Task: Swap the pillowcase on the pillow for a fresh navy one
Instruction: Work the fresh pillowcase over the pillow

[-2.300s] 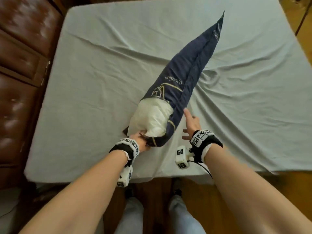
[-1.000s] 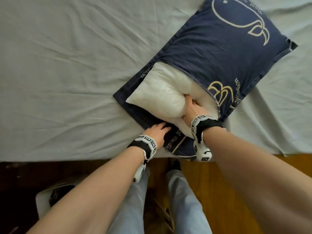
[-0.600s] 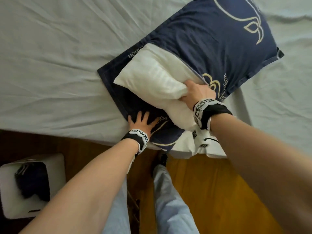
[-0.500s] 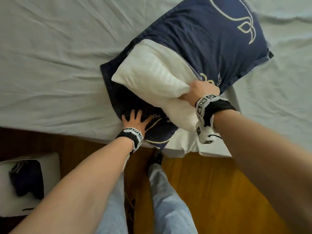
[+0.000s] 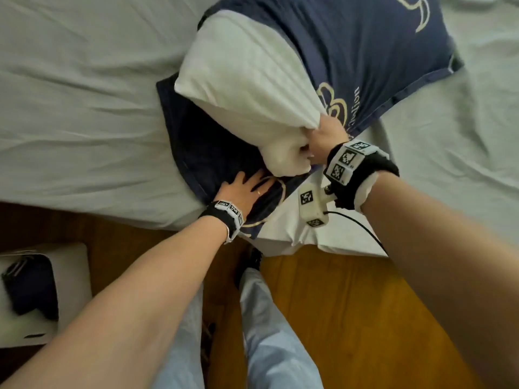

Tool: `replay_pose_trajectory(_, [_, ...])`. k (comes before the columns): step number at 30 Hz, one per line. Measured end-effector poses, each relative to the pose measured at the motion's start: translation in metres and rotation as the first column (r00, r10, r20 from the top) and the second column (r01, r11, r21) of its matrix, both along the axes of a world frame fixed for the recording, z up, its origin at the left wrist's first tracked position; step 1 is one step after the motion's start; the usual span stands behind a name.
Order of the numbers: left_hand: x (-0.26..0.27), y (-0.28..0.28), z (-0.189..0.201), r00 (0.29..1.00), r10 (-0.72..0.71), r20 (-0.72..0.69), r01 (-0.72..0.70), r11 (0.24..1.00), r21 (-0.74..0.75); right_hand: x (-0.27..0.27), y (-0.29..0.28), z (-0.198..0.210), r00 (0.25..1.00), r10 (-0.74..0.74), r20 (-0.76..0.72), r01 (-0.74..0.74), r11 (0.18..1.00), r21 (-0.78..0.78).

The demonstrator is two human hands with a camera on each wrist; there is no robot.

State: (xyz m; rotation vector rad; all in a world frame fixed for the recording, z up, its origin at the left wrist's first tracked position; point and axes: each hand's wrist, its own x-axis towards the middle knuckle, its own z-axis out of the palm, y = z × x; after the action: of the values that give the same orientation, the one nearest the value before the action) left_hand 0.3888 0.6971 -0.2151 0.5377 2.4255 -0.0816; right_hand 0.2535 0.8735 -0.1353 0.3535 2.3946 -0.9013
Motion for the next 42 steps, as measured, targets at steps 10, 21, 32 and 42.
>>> replay_pose_trajectory(10, [-0.036, 0.03, 0.004, 0.991, 0.054, 0.122, -0.052, 0.998, -0.019, -0.037, 0.005, -0.034, 0.966, -0.245, 0.083, 0.254, 0.959, -0.129])
replay_pose_trajectory(21, [-0.045, 0.024, -0.007, 0.983, 0.034, 0.18, -0.028, 0.999, -0.033, -0.064, 0.052, -0.048, 0.905, -0.417, 0.088, 0.421, 0.906, -0.036])
replay_pose_trajectory(32, [-0.093, 0.039, 0.019, 0.995, -0.015, 0.099, 0.002, 0.992, 0.126, -0.072, 0.045, -0.041, 0.869, -0.444, 0.221, 0.455, 0.89, -0.003])
replay_pose_trajectory(42, [-0.094, 0.047, -0.011, 0.994, 0.085, 0.066, -0.094, 0.986, 0.136, -0.08, 0.066, -0.061, 0.764, -0.54, 0.353, 0.599, 0.797, -0.077])
